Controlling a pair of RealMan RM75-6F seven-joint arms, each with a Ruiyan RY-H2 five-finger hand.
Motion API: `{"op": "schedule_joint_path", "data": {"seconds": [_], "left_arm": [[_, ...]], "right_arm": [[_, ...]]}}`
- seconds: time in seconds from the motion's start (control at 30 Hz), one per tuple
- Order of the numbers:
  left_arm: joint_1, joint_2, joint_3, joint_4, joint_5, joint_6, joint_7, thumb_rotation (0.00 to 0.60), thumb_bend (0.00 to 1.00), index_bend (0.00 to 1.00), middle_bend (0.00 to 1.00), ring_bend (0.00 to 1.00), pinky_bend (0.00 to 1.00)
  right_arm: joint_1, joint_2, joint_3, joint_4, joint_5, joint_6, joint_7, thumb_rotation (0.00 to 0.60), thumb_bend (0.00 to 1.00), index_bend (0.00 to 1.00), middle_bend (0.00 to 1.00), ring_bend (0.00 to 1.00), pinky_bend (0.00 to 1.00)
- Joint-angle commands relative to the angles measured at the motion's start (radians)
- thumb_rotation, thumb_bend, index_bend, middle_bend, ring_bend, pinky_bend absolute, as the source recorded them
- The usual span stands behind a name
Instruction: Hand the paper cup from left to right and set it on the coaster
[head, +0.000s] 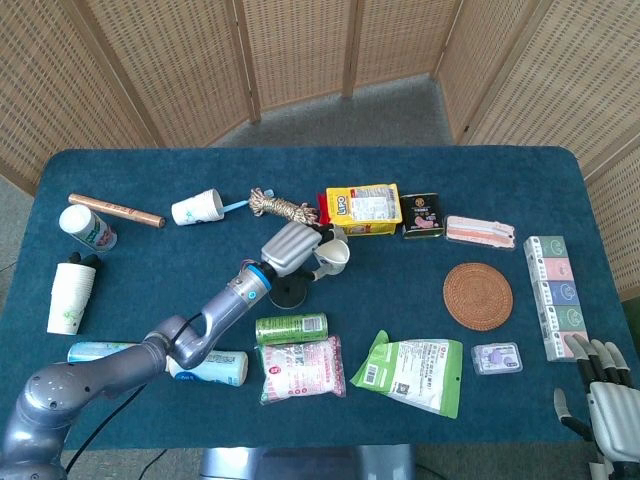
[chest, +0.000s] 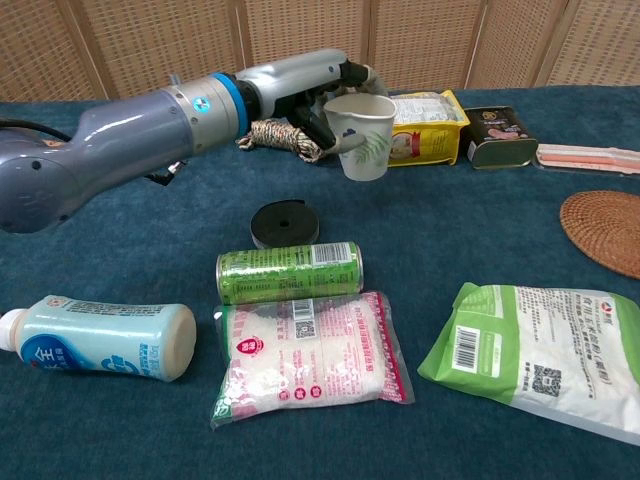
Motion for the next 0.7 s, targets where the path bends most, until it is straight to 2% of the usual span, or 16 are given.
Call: {"op": "schedule_joint_path", "data": {"seconds": [0.03,0.23,0.5,0.57,0.7], "left_arm": [[-0.06,-0.065,0.014,0.089,0.021,-0.027,-0.041,0.547,0.48,0.29,0.27,0.37,0.47],[-0.125,-0.153,0.037,0.224,0.039,-0.046,-0.102,0.55,0.48,0.29,0.26,0.36,0.45],[-0.179,-0.258,0.093,0.389,0.07,-0.064,-0.141,0.553,0.48,0.29,0.26,0.35,0.42],[-0.188,-0.279,0.104,0.419,0.075,-0.065,-0.148,0.553,0.48,0.27,0.26,0.34,0.42],[-0.199,-0.303,0.118,0.455,0.078,-0.067,-0.163,0.55,0.48,0.15,0.2,0.26,0.38]], "right_arm": [[-0.006,-0.004,-0.001,0.006,-0.001,0.004,0.008,0.544,0.54,0.0,0.0,0.0,0.02],[-0.02,-0.009,0.001,0.027,0.01,0.013,0.031,0.543,0.54,0.0,0.0,0.0,0.02],[-0.028,-0.022,0.005,0.061,0.033,-0.002,0.063,0.546,0.54,0.0,0.0,0.0,0.02],[-0.027,-0.023,0.008,0.065,0.035,-0.004,0.07,0.549,0.54,0.0,0.0,0.0,0.02],[-0.027,-0.029,0.013,0.072,0.036,-0.007,0.083,0.553,0.54,0.0,0.0,0.0,0.02]]}}
